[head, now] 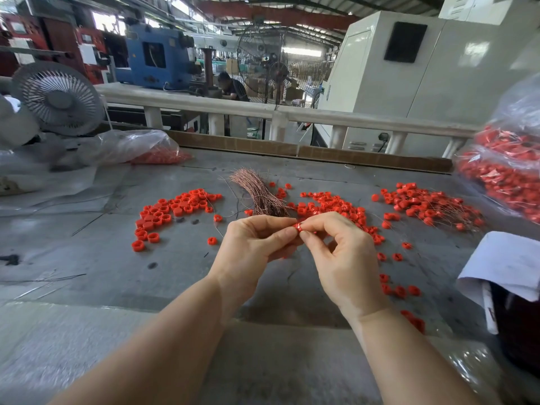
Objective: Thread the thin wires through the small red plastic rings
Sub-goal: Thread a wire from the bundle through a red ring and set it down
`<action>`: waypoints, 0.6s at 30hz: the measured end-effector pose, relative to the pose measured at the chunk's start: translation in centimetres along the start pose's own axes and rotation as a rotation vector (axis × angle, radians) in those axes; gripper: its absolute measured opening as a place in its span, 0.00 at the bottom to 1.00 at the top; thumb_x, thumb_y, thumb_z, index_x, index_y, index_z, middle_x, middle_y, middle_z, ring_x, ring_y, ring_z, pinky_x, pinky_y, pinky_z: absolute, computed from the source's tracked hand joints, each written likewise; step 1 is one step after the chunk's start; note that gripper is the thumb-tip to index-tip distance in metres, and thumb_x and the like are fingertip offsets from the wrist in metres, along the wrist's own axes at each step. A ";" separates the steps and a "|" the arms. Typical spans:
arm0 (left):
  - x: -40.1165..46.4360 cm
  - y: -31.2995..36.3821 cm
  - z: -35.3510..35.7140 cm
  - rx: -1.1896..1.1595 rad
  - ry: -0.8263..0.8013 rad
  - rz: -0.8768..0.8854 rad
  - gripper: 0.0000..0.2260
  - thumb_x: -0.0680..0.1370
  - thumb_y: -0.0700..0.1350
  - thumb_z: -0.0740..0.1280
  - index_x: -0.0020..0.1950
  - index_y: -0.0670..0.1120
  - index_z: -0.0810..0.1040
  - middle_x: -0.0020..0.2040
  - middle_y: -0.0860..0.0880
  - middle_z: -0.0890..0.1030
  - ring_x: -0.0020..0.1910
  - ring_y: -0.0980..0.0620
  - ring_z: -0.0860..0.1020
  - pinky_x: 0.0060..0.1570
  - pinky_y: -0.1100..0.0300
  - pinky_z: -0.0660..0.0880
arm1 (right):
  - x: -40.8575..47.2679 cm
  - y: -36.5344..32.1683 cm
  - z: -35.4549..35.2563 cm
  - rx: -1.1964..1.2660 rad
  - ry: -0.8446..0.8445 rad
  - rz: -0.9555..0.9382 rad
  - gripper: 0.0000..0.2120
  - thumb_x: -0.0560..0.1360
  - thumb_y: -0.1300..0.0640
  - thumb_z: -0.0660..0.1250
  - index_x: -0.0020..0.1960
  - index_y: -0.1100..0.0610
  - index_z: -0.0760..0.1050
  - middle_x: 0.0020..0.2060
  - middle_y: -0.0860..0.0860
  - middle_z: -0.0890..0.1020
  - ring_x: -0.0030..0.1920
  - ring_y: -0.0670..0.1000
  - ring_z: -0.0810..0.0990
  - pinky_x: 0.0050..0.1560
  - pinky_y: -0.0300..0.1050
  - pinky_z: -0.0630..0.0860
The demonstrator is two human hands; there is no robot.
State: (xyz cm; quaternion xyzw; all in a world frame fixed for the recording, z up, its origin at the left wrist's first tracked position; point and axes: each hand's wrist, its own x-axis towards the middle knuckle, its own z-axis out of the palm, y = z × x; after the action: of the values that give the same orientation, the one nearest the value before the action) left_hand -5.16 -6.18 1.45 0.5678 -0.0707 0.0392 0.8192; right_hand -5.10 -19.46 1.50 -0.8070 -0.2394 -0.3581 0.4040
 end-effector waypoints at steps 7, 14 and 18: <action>-0.1 0.1 0.1 -0.010 0.000 -0.026 0.05 0.71 0.32 0.67 0.44 0.38 0.80 0.35 0.46 0.84 0.34 0.54 0.83 0.34 0.66 0.78 | 0.0 -0.1 0.1 -0.047 0.003 0.003 0.02 0.70 0.65 0.68 0.40 0.61 0.79 0.37 0.51 0.81 0.40 0.48 0.78 0.43 0.38 0.73; -0.1 0.1 -0.1 -0.060 0.022 -0.069 0.08 0.65 0.38 0.69 0.42 0.40 0.81 0.35 0.45 0.84 0.34 0.54 0.82 0.35 0.64 0.79 | -0.2 -0.5 0.0 -0.088 0.000 -0.073 0.03 0.69 0.64 0.68 0.42 0.62 0.79 0.39 0.52 0.81 0.41 0.51 0.78 0.45 0.43 0.75; 0.0 0.0 -0.1 -0.080 0.013 -0.104 0.12 0.63 0.40 0.69 0.45 0.38 0.81 0.37 0.44 0.83 0.35 0.52 0.81 0.38 0.62 0.80 | -0.3 -0.8 0.1 -0.174 0.024 -0.089 0.05 0.67 0.62 0.69 0.42 0.61 0.79 0.39 0.51 0.80 0.41 0.51 0.78 0.45 0.42 0.74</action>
State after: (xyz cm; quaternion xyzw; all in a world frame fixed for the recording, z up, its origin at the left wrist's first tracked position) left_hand -5.19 -6.06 1.41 0.5374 -0.0374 -0.0023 0.8425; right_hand -5.78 -19.01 1.58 -0.8231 -0.2383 -0.4050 0.3188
